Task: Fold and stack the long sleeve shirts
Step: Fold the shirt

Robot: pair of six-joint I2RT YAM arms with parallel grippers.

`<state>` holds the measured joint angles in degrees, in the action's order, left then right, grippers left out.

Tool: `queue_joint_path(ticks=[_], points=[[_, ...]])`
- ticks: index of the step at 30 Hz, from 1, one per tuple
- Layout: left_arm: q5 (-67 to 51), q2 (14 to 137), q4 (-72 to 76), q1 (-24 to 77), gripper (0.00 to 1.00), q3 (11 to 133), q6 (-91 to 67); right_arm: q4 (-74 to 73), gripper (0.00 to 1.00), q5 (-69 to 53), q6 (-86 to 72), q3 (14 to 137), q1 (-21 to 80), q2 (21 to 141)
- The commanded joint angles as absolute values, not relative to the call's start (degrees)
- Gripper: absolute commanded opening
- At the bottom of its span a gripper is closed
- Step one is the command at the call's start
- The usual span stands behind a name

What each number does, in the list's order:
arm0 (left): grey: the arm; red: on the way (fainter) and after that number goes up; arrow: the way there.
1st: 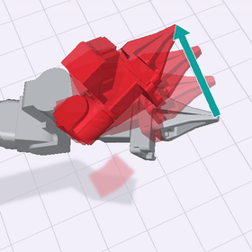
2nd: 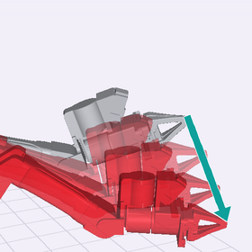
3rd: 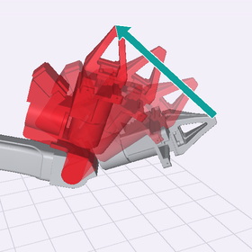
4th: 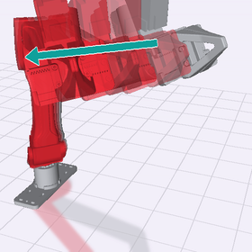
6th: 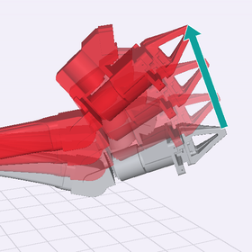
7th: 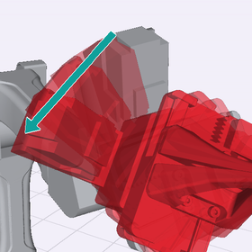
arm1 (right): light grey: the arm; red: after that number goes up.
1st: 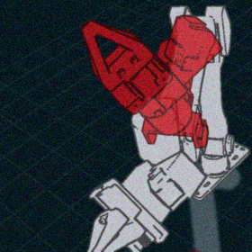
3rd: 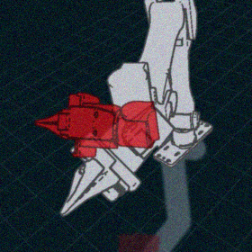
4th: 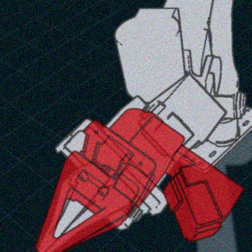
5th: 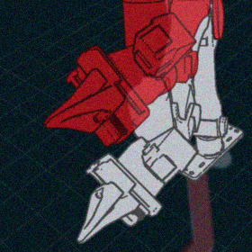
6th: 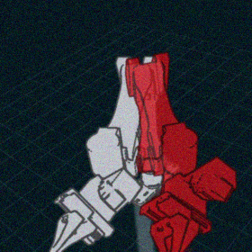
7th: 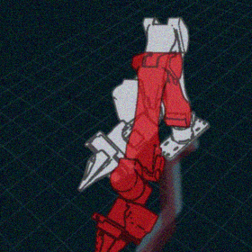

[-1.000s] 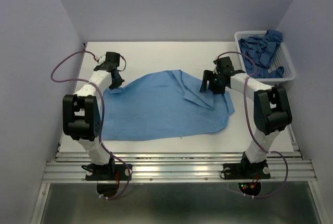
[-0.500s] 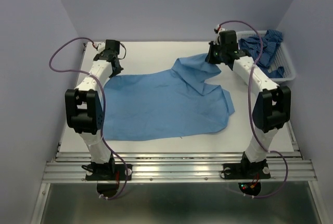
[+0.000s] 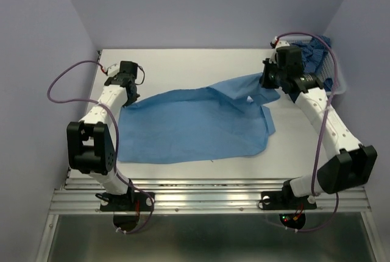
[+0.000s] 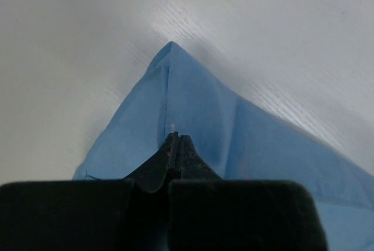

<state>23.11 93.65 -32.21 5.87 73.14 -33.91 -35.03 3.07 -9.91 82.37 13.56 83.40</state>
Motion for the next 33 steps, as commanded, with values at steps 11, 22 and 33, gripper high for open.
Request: queue_joint_path(ticks=[11,22,33], points=[[22.9,83.4,-31.8,6.0,0.0,57.7,-41.0,-57.5,0.01,-3.5,-12.8,70.4,13.6,59.3],[24.7,87.8,-34.2,6.0,0.2,58.7,-42.5,-53.4,0.01,-15.2,-18.9,56.9,13.6,59.5],[24.7,91.1,-36.2,5.9,0.67,60.7,-43.4,-44.0,0.13,-22.4,-20.1,42.8,14.2,62.8]])
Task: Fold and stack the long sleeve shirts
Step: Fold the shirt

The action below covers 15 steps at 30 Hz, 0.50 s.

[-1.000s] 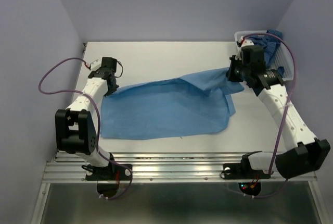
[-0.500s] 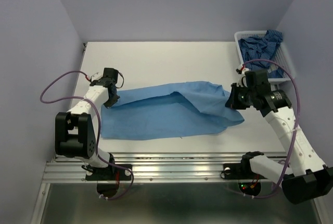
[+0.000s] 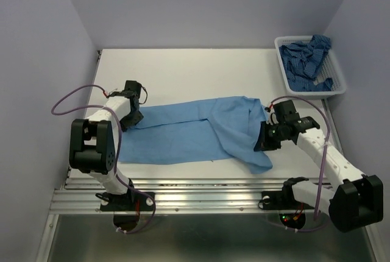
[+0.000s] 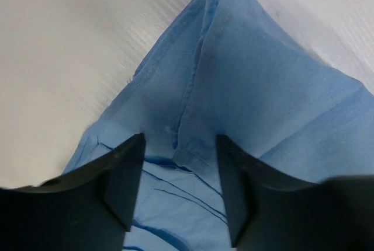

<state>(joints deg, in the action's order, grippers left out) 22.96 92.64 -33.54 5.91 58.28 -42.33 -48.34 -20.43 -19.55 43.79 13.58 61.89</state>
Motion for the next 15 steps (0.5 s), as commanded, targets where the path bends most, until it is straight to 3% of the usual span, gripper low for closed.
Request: queue_joint_path(ticks=[1,4,5,6,7,8,11,12,15], points=[[24.6,89.6,-36.5,6.0,0.87,60.7,-43.5,-44.0,0.12,-22.1,-19.9,43.2,14.2,63.0],[24.3,85.8,-37.4,5.9,0.99,61.4,-43.5,-43.9,0.13,-21.4,-19.2,44.6,14.2,63.0],[24.2,84.8,-37.5,5.9,0.99,61.7,-43.4,-43.9,0.19,-21.8,-18.9,45.1,14.2,63.2],[23.5,83.8,-37.6,5.9,0.99,62.3,-43.0,-44.2,0.43,-21.7,-17.9,45.7,14.2,63.7],[23.0,83.0,-37.7,5.9,0.99,62.7,-42.5,-44.6,0.51,-21.4,-17.1,46.4,14.2,63.9],[22.7,81.4,-38.0,6.0,0.99,63.2,-42.0,-45.5,0.69,-19.9,-16.4,48.2,14.2,64.2],[20.6,78.6,-36.9,6.0,0.99,64.2,-41.0,-46.6,0.95,-10.3,-18.1,53.1,14.2,64.7],[18.7,77.5,-35.0,6.0,0.99,64.3,-40.2,-45.0,1.0,-8.0,-20.1,54.4,14.2,65.0],[14.8,77.0,-30.7,6.1,0.99,63.7,-38.2,-40.3,1.0,-5.7,-23.1,57.5,14.2,66.6]])
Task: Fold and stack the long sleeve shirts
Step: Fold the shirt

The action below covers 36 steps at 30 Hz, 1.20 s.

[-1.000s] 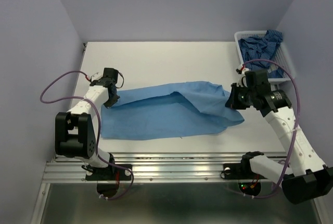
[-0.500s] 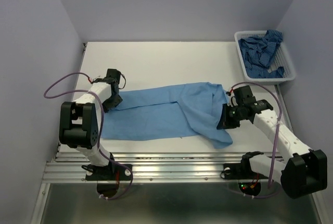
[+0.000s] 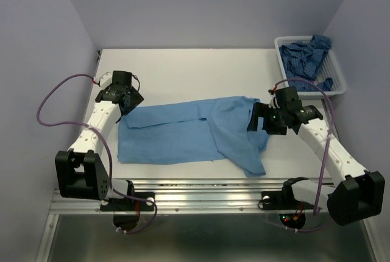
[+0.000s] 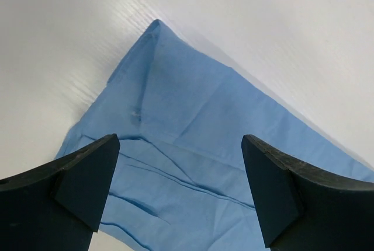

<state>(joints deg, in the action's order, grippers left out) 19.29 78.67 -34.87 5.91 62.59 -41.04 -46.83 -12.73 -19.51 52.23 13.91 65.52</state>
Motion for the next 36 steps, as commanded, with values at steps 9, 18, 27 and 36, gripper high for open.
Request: queue_joint_path(ticks=[9,18,27,36], points=[[6.6,91.9,-17.0,6.1,0.99,63.5,-34.3,-24.4,1.0,-4.8,-19.5,69.7,14.2,93.2],[9.7,100.1,-15.6,4.5,0.99,64.3,-34.4,-26.1,1.0,1.8,-13.3,81.1,14.2,109.1],[10.4,105.8,-14.6,2.6,0.99,67.2,-32.4,-26.5,1.0,7.5,-12.8,80.3,14.2,111.3],[10.5,108.5,-14.4,2.5,0.99,67.1,-32.0,-21.8,0.36,-2.6,-12.5,82.2,14.2,113.4]])
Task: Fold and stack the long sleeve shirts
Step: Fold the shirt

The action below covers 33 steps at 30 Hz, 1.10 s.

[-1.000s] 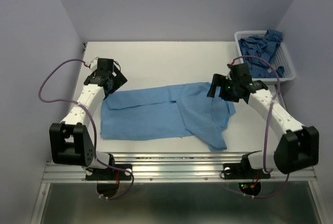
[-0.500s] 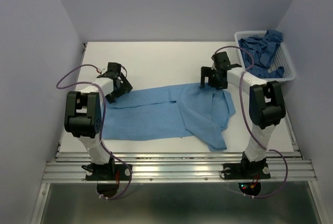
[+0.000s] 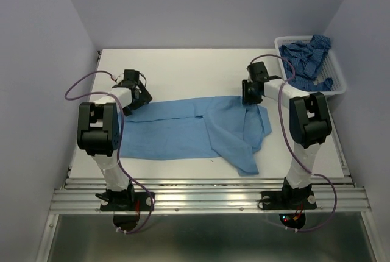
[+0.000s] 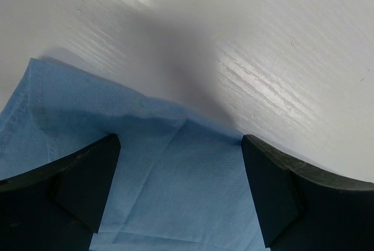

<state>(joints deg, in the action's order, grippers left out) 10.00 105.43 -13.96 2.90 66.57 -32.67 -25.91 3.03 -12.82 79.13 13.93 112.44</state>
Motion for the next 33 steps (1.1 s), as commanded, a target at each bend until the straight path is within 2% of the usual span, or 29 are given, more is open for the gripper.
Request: queue_joint_path(ticks=[1,5,6,8,17,23,24,25,26,28,29,30,32,33], points=[[10.6,108.7,-14.7,2.6,0.99,67.3,-32.0,-21.6,0.32,-2.7,-12.5,82.3,14.2,112.9],[10.8,109.1,-14.7,2.6,0.99,67.9,-31.7,-21.6,0.21,-1.0,-13.0,81.7,14.2,111.5],[10.8,109.2,-14.7,2.6,0.99,68.0,-31.8,-21.7,0.1,-0.3,-13.4,81.4,14.2,111.4],[11.1,109.7,-14.9,2.6,0.99,68.6,-31.6,-22.1,0.01,2.4,-13.5,81.6,14.2,111.5],[15.1,112.2,-16.7,2.5,0.99,72.2,-29.9,-35.0,0.01,16.4,-9.5,95.7,11.8,116.2],[15.7,113.0,-16.3,2.5,0.99,73.9,-28.8,-35.2,0.03,17.2,-3.9,99.8,11.8,119.5],[15.7,113.2,-16.2,2.5,0.99,74.2,-28.7,-35.2,0.07,15.7,-3.3,99.8,11.8,120.3],[15.0,113.3,-16.1,2.5,0.99,74.8,-28.1,-35.2,0.22,14.1,-2.6,100.8,11.8,120.9],[14.6,113.3,-15.8,2.5,0.99,75.1,-28.0,-35.2,0.24,12.1,-2.5,101.2,11.8,121.9],[12.9,112.9,-15.8,2.6,0.99,76.4,-27.3,-35.2,0.35,4.9,-2.2,102.0,11.8,121.5],[12.4,112.4,-15.8,2.8,0.99,76.8,-27.2,-35.2,0.49,0.7,-1.9,102.1,11.8,120.9],[12.1,111.9,-15.8,2.8,0.99,77.3,-27.1,-35.2,0.49,0.6,-1.9,102.1,11.8,120.0],[11.8,109.8,-16.3,3.7,0.99,78.8,-26.2,-34.4,1.0,-6.7,-2.4,101.3,11.8,116.0],[11.8,108.8,-16.7,4.0,0.99,79.3,-26.0,-34.3,1.0,-8.6,-2.7,100.8,11.8,114.5]])
